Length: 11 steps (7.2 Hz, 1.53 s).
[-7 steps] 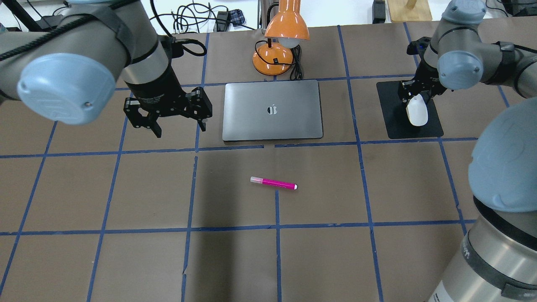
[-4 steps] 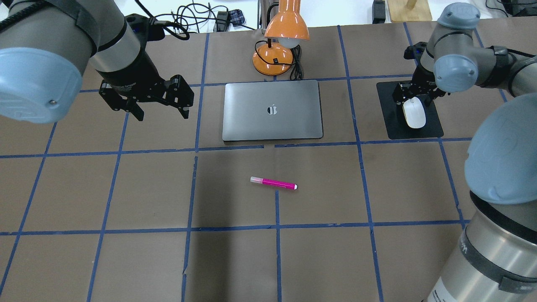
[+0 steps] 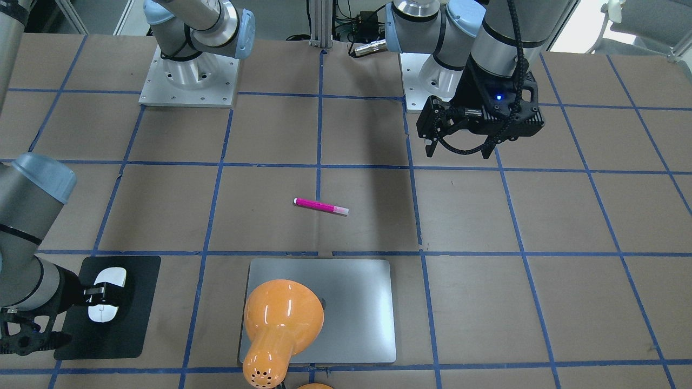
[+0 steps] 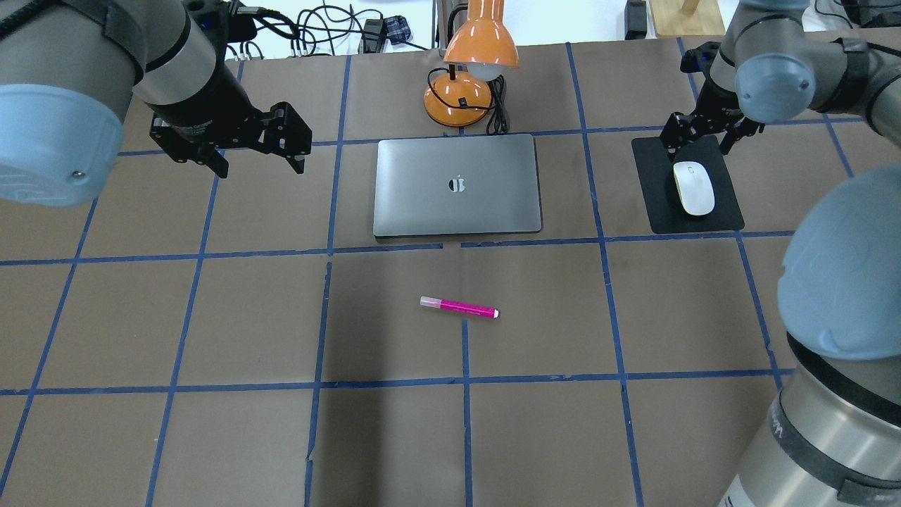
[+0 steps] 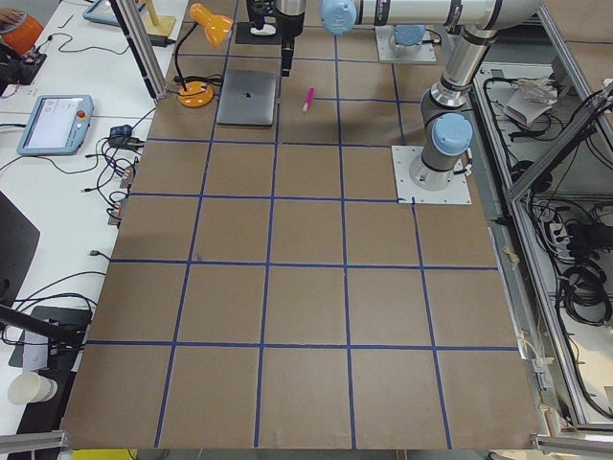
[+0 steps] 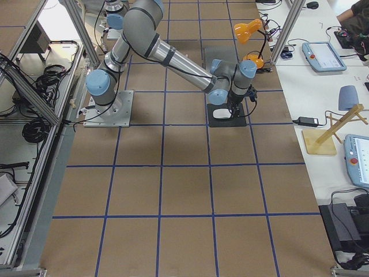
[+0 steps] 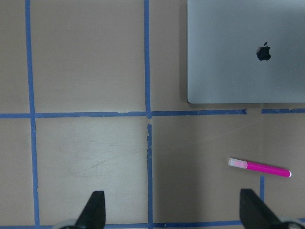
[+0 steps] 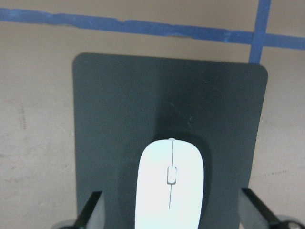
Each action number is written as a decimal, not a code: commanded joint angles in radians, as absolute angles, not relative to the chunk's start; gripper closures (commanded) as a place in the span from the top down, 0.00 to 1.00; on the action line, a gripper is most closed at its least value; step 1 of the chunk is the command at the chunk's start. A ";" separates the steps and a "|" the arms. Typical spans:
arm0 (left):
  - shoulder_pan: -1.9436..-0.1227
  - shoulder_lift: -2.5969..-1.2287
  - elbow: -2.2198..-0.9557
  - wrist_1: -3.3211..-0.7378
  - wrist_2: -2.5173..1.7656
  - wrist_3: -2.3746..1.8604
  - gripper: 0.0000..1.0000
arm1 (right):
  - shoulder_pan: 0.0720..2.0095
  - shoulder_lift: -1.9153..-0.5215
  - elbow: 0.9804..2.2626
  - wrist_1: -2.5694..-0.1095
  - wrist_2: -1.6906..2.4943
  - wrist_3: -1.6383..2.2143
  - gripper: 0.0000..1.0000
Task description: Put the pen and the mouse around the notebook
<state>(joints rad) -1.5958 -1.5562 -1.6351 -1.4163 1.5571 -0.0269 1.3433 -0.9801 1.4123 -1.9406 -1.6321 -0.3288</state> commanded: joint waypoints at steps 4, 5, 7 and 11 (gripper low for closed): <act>-1.591 -1.554 -1.635 -1.413 1.565 -0.031 1.00 | 1.407 -1.045 1.373 -1.887 -1.672 -0.328 1.00; -1.576 -1.555 -1.632 -1.414 1.565 -0.031 1.00 | 1.407 -1.043 1.373 -1.890 -1.672 -0.328 1.00; -1.565 -1.551 -1.632 -1.419 1.566 -0.032 1.00 | 1.407 -1.043 1.379 -1.888 -1.672 -0.328 1.00; -1.565 -1.548 -1.632 -1.420 1.568 -0.032 1.00 | 1.414 -1.045 1.373 -1.887 -1.672 -0.328 1.00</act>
